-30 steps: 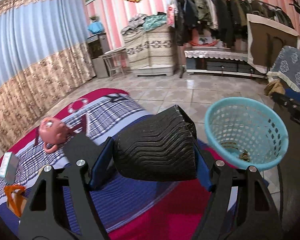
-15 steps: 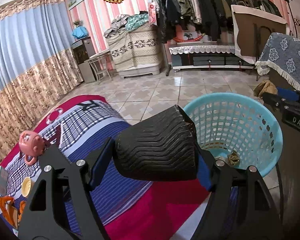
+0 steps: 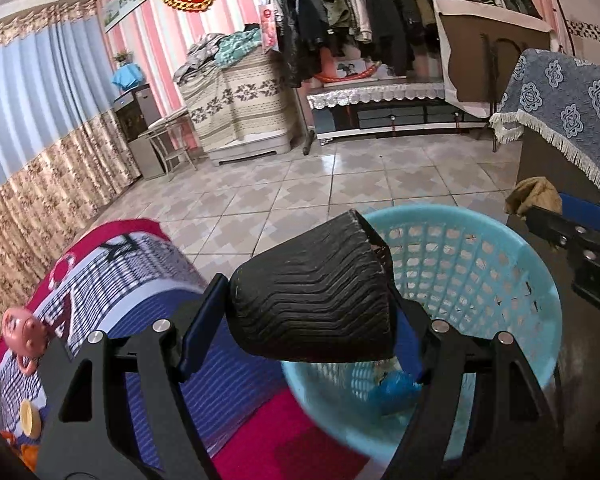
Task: Collect trash
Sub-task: 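Open both tools to drop the paper and case into the basket, then move both tools back over the tray and oranges on the bed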
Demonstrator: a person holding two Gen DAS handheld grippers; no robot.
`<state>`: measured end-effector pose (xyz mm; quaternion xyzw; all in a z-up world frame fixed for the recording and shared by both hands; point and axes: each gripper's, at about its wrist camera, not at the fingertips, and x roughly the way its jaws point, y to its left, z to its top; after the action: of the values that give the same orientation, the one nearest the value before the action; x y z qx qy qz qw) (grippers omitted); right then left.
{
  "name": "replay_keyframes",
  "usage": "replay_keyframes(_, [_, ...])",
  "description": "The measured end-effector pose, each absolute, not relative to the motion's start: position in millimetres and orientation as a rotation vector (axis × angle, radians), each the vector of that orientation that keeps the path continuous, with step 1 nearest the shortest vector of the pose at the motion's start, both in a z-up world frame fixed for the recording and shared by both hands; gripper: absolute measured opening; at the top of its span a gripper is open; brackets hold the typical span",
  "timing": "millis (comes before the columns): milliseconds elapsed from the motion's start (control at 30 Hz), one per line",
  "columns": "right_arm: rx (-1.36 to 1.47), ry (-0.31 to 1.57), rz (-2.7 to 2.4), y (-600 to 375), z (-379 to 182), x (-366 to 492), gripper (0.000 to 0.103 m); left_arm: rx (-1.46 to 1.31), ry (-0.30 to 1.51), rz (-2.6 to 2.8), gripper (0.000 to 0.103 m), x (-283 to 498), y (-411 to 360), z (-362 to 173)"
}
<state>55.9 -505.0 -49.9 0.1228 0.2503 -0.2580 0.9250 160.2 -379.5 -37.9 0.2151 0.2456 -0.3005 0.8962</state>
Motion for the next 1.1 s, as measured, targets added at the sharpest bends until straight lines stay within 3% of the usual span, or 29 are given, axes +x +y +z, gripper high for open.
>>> replay_keyframes(133, [0.265, 0.515, -0.537, -511, -52, 55, 0.045, 0.462, 0.539, -0.656, 0.074, 167, -395, -44])
replay_keyframes(200, [0.273, 0.515, -0.540, -513, -53, 55, 0.045, 0.457, 0.554, -0.658, 0.083, 170, -397, -44])
replay_keyframes(500, [0.276, 0.522, -0.535, -508, -55, 62, 0.045, 0.368, 0.542, -0.572, 0.094, 183, -356, -35])
replay_keyframes(833, [0.260, 0.530, -0.477, -486, -55, 87, 0.048, 0.293, 0.527, -0.476, 0.096, 192, -304, -23])
replay_keyframes(867, [0.259, 0.529, -0.469, -484, -55, 90, 0.050, 0.276, 0.529, -0.468, 0.097, 193, -299, -22])
replay_keyframes(967, [0.241, 0.515, -0.432, -474, -52, 93, 0.076, 0.242, 0.533, -0.446, 0.097, 195, -289, -21])
replay_keyframes(1100, [0.188, 0.504, -0.445, -464, -47, 91, 0.083, 0.224, 0.532, -0.427, 0.097, 194, -277, -18])
